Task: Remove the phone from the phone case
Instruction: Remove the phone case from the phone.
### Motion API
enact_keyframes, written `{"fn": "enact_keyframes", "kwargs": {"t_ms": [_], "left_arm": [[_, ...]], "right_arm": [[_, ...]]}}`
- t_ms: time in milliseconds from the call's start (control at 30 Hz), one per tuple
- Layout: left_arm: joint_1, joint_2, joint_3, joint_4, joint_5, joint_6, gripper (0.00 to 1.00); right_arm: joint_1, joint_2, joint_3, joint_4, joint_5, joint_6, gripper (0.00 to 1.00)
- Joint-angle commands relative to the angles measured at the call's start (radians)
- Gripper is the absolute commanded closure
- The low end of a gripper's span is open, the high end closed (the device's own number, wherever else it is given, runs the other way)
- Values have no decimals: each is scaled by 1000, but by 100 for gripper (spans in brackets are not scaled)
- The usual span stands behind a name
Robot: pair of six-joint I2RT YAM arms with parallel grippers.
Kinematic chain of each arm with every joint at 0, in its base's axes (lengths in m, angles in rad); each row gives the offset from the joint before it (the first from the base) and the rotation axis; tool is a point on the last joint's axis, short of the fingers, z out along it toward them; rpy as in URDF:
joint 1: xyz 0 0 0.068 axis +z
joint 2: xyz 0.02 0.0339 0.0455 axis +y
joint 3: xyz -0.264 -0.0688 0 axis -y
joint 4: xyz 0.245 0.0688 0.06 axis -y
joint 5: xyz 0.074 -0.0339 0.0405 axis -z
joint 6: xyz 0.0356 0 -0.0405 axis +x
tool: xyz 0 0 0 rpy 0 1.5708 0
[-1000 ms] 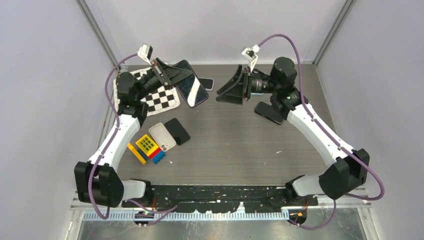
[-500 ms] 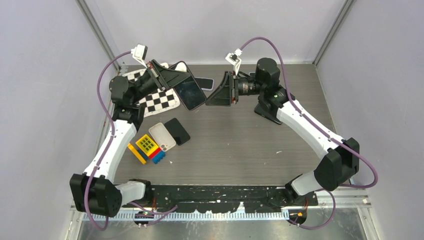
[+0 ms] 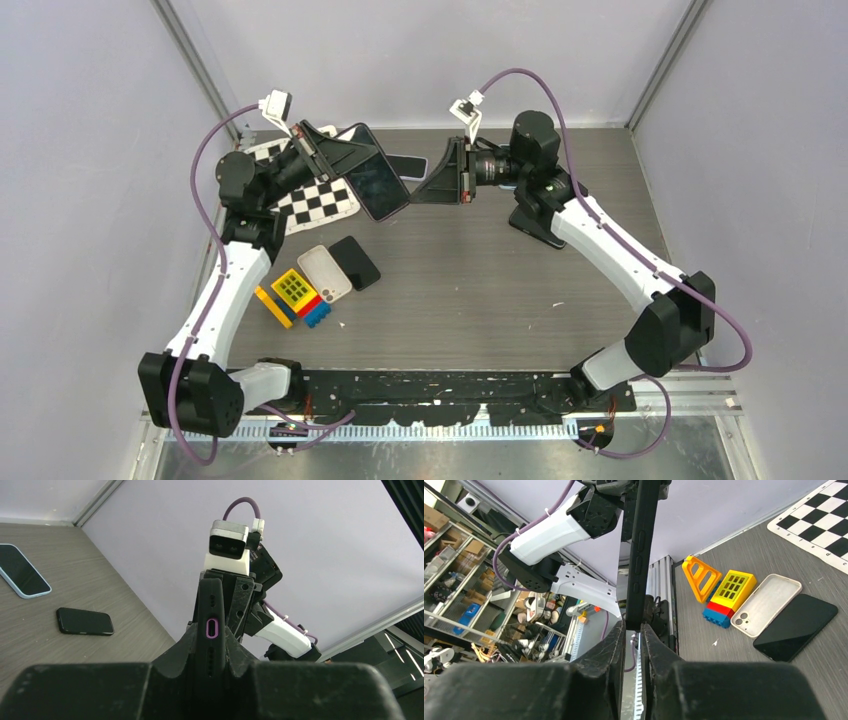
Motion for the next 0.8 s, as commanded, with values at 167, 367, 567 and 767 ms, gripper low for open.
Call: {"fn": "enact_keyframes", "kwargs": {"t_ms": [167, 367, 567, 767], "left_arm": [[1, -56, 14, 86, -28, -67, 100], [0, -69, 17, 101, -33, -85, 100], [1, -61, -6, 188, -37, -144, 100], [1, -55, -18, 173, -44, -138, 100]], "right_arm": [[9, 21, 89, -236, 116, -168, 97], [10, 56, 122, -451, 350, -292, 99], [10, 69, 107, -474, 572, -254, 99], [22, 83, 88, -487, 687, -214, 99]]}}
